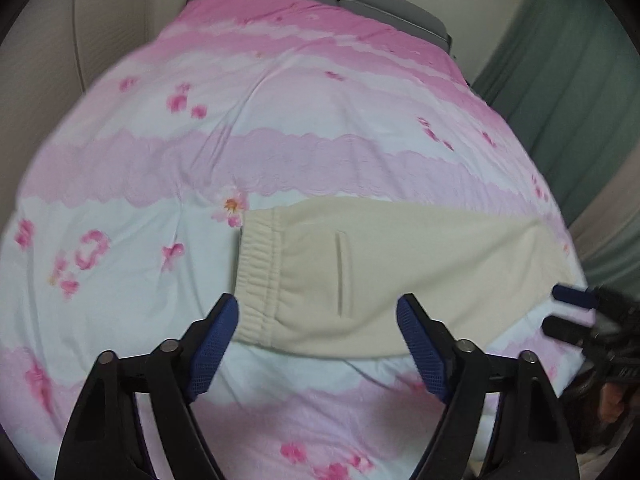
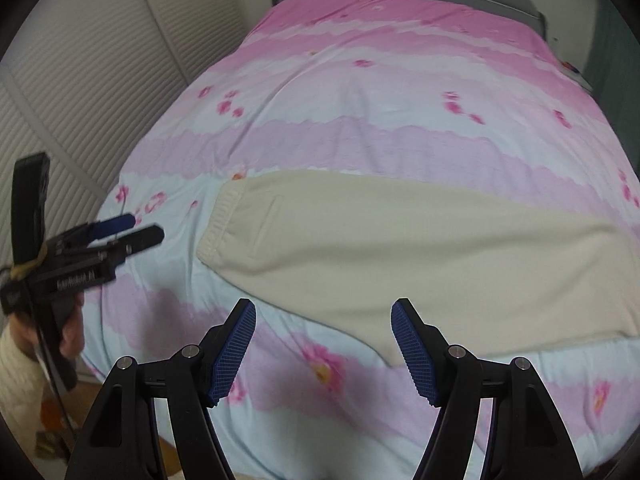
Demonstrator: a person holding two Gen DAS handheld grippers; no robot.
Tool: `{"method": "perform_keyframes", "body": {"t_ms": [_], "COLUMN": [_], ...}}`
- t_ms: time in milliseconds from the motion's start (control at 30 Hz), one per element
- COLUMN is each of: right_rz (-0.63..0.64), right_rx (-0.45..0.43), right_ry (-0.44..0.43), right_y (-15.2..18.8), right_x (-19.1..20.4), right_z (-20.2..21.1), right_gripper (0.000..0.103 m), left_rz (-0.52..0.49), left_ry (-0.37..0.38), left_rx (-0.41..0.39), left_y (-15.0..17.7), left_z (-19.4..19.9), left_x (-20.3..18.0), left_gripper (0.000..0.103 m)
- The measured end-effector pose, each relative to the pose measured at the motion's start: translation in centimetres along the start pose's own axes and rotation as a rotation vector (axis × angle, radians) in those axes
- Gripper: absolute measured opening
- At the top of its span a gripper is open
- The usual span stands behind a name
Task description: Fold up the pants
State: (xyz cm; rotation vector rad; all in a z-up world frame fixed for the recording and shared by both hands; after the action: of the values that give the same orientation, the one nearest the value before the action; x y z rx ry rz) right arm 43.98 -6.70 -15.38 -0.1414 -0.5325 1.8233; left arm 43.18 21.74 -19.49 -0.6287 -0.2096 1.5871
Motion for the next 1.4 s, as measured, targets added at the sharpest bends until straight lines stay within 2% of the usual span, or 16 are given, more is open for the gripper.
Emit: {"method": "perform_keyframes", "body": {"t_ms": [33,100,200,267,467,600,733,900,1000,1067,1233,1267,1333,1367,1400], "right_rz": [0.009,0.008,-0.004,-0.009,-0.013,0.013,0.009,0.002,-0.005,-0.010,-0.021,-0.016,-0.014,-0.014,-0.015], "right_rx": [0.014,0.044,0.073,0.092,0.137,0.167,0.197,0.208,0.206,0.199,0.189,0.190,0.192,0.191,0.192], "right_ry": [0.000,-0.008,-0.012,-0.006,-0.006,0.000,-0.006,-0.011,-0.014,-0.018,-0.023,-0.018,-0.013,-0.010,-0.004], "right_y": [-0.9,-2.2,-3.9,-5.2,-7.7,-8.2,-8.2,-7.9,-8.1,-8.2,-8.4,-8.4,-8.2,-8.1,-8.0], "right_x": [0.7,1.4,2.1,3.0,5.0,6.0,6.2,5.9,5.7,5.6,5.5,5.5,5.6,5.5,5.5], "right_z": [-1.3,-3.3,-6.0,-8.3,-13.1,-15.1,-16.3,-16.2,-16.0,-15.7,-15.3,-15.2,-15.2,-15.1,-15.1], "right_gripper": [0.070,0.070,0.070,0.070,0.070,0.070,0.070,0.070,0.070,0.070,0.070,0.070,0.070,0.070,0.070], "left_rz": [0.024,0.056,0.068,0.060,0.036,0.020,0.044,-0.015,0.029,0.060,0.179,0.197,0.172,0.139,0.128], "left_ry": [0.015,0.043,0.067,0.072,0.063,0.086,0.161,0.242,0.369,0.403,0.398,0.378,0.292,0.250,0.242], "left_rx": [0.012,0.040,0.090,0.127,0.209,0.253,0.258,0.225,0.214,0.235,0.307,0.316,0.311,0.291,0.268], "left_y": [-0.4,-1.5,-2.6,-3.3,-4.2,-4.4,-4.5,-5.5,-6.4,-6.7,-7.2,-7.2,-7.3,-7.5,-7.5], "left_z": [-0.8,-3.0,-6.0,-8.3,-13.1,-15.2,-15.1,-13.1,-12.9,-14.2,-19.0,-19.6,-19.8,-19.3,-18.4], "left_x": [1.2,3.2,5.5,6.5,8.1,8.4,8.0,6.7,6.8,7.1,8.3,8.3,7.6,7.1,7.0], "left_gripper": [0.073,0.059,0.047,0.044,0.040,0.040,0.037,0.034,0.034,0.034,0.034,0.033,0.018,0.013,0.011]}}
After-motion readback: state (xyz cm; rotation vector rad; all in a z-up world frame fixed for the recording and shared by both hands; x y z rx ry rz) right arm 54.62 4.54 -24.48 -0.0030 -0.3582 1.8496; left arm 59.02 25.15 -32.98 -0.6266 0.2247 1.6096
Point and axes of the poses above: each gripper's, at about its wrist camera, not at the fingertips, and z roughly against the way its jaws point, x to its left, y to its underside, the point moved 1 cm from there along -z, roughly the way its jaws point, and after that the axes turned 2 degrees about -z, right-handed, at the moved point
